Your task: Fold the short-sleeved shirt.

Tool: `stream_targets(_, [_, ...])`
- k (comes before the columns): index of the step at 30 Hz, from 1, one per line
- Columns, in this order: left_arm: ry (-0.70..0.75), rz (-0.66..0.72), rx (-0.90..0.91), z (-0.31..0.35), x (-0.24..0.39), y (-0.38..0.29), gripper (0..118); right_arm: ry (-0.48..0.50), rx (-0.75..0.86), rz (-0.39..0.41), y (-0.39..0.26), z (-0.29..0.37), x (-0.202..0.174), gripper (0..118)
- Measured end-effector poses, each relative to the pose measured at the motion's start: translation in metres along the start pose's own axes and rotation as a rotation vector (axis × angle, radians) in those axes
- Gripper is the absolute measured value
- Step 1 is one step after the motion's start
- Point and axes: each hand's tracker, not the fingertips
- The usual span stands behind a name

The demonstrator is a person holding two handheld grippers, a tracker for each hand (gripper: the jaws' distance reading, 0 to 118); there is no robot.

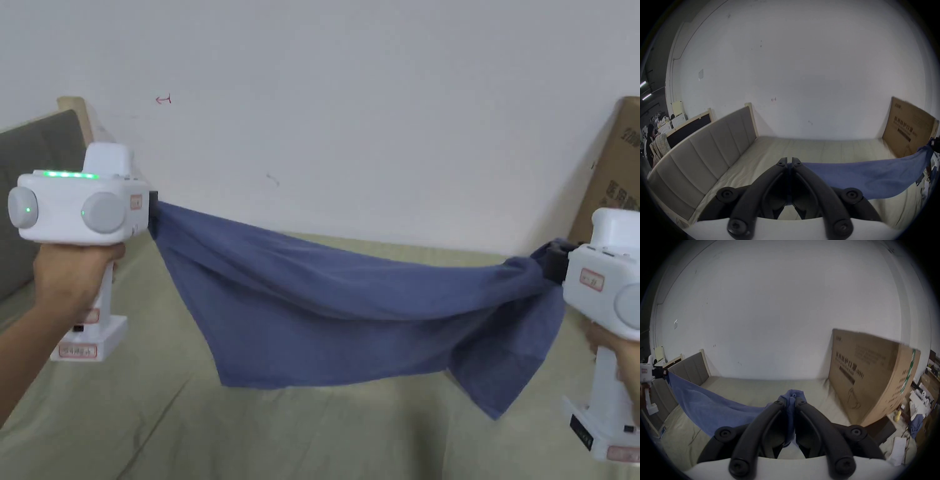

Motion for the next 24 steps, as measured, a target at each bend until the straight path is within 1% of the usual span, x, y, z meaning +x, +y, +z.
stream_targets(2, [-0.001,-0.015,-0.095,-0.001,-0.005,-0.029,2,0.001,-0.042,-0.009,-0.024,-0.007,-0.002,8])
stream_targets(5, [0.001,-0.008,-0.148,0.006,-0.014,-0.072,2,0.003,-0.100,0.001,-0.064,-0.006,-0.008,8])
stream_targets(8, [-0.007,-0.028,-0.225,0.018,-0.019,-0.114,2,0.008,-0.167,-0.007,-0.101,0.001,-0.009,8])
stream_targets(12, [-0.020,-0.038,-0.317,0.050,-0.026,-0.173,2,0.009,-0.232,-0.010,-0.146,0.027,-0.011,8])
stream_targets(15, [-0.014,-0.064,-0.336,0.074,-0.034,-0.212,2,0.019,-0.284,-0.021,-0.177,0.049,-0.003,8])
stream_targets(19, [-0.010,-0.057,-0.378,0.104,-0.049,-0.255,2,0.015,-0.328,-0.023,-0.214,0.088,0.007,8])
stream_targets(24, [0.012,-0.088,-0.452,0.150,-0.054,-0.299,2,-0.002,-0.366,-0.062,-0.255,0.138,0.016,8])
